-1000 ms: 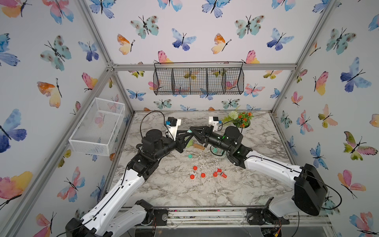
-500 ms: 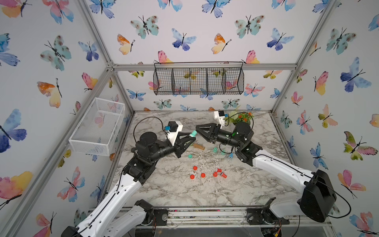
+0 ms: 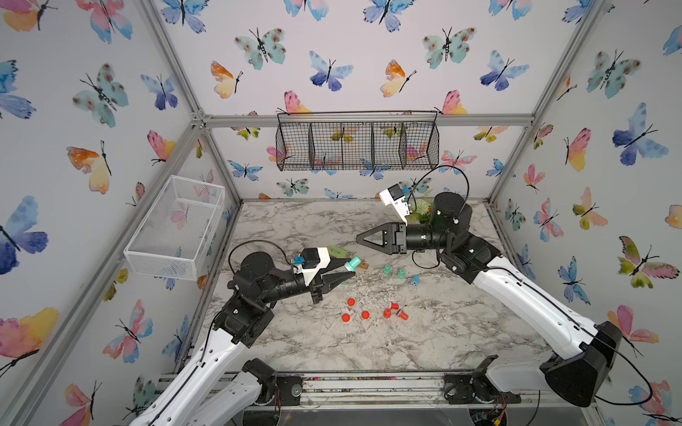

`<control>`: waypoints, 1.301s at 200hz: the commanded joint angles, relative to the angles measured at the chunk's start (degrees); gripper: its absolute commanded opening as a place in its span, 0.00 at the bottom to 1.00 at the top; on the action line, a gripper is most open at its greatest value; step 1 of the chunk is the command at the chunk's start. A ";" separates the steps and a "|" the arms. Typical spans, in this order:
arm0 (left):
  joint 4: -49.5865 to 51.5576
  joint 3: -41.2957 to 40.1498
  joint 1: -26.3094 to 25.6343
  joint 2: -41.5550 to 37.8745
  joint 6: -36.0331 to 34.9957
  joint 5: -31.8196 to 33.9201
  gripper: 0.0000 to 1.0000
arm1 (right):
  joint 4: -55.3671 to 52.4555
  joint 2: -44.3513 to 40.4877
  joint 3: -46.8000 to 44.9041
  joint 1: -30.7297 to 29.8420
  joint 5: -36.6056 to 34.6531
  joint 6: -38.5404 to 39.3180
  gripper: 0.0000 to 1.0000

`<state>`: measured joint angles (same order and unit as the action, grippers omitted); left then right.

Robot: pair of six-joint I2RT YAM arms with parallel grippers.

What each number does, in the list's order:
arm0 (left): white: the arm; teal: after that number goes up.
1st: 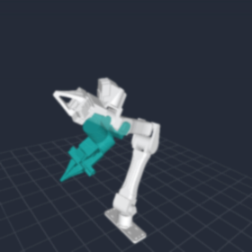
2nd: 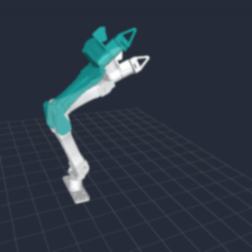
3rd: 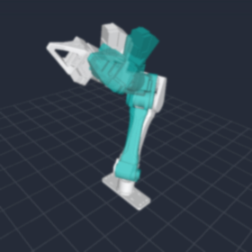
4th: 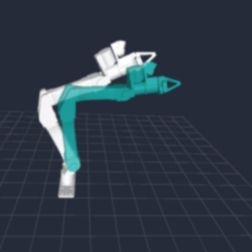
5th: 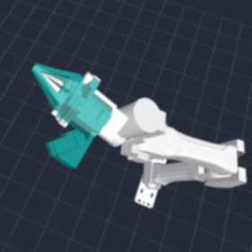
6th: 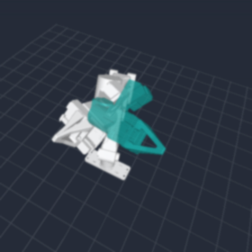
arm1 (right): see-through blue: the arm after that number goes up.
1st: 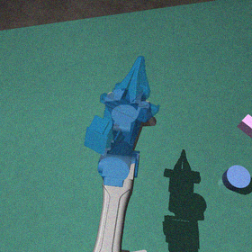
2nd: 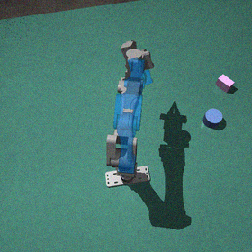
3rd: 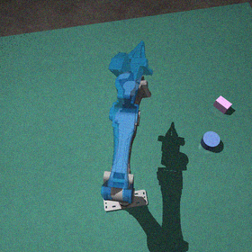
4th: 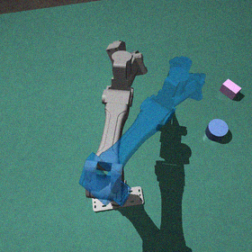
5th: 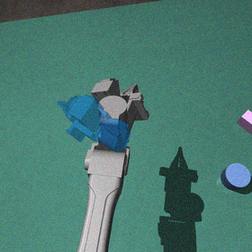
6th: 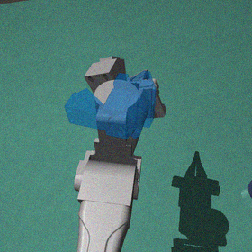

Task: Close the stamp cap
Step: Pick up the stamp from the center of the board.

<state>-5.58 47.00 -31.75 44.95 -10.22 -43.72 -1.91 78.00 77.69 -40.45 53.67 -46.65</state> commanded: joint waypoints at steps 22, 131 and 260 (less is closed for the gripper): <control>-1.31 0.13 -0.51 0.45 -1.64 -1.97 0.11 | -7.46 -0.48 -1.52 0.19 7.68 3.81 0.50; -1.28 0.55 -2.35 3.45 -2.50 0.92 0.10 | -6.48 1.47 -3.58 -0.07 11.52 2.84 0.32; 0.94 0.63 -2.88 2.21 -1.45 9.48 0.56 | -3.75 1.46 -4.57 -0.12 8.05 1.08 0.13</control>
<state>-5.78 47.00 -34.26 48.69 -12.47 -39.70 -7.90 79.11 74.04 -40.42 64.03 -45.01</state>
